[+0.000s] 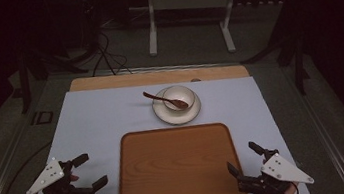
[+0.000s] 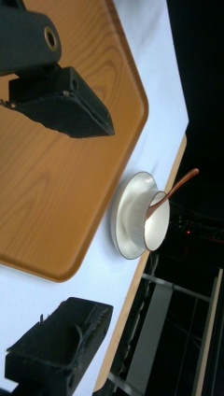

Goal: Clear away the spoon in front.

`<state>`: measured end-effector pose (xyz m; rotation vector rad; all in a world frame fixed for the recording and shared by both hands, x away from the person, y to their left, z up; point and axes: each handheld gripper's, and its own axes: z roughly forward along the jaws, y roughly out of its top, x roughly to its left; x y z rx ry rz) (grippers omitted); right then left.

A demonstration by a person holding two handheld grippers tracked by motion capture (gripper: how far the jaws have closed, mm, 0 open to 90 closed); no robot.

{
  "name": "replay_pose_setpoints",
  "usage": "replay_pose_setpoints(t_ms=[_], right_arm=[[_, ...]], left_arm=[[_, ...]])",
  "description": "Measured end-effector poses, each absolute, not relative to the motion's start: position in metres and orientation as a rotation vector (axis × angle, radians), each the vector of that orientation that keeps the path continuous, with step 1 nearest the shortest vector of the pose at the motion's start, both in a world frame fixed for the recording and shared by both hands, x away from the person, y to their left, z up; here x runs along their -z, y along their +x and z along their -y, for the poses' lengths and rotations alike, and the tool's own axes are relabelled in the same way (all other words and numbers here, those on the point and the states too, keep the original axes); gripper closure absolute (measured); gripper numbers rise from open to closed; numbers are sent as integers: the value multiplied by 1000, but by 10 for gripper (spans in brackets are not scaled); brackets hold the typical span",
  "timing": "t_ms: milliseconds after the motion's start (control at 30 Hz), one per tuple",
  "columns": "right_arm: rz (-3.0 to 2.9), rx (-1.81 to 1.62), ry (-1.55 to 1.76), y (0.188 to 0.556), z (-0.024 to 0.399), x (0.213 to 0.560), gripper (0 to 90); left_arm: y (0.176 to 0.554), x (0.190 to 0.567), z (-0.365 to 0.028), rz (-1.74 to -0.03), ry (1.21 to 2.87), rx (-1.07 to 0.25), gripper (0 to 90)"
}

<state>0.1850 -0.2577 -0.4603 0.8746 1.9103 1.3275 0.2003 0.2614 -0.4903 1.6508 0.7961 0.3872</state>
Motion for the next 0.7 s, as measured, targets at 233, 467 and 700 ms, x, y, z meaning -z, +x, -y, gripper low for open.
replay_pose_setpoints(t_ms=[233, 467, 700], right_arm=[[-1923, -1330, 862, 185, 256, 461, 120], [-1916, -1335, 868, 184, 257, 460, 120], [-1926, -1332, 854, 181, 253, 460, 120]], left_arm=[[202, 492, -258, -769, 1721, -339, 0], [203, 495, -245, -745, 1803, -306, 2], [206, 488, -230, -717, 1826, -196, 31]])
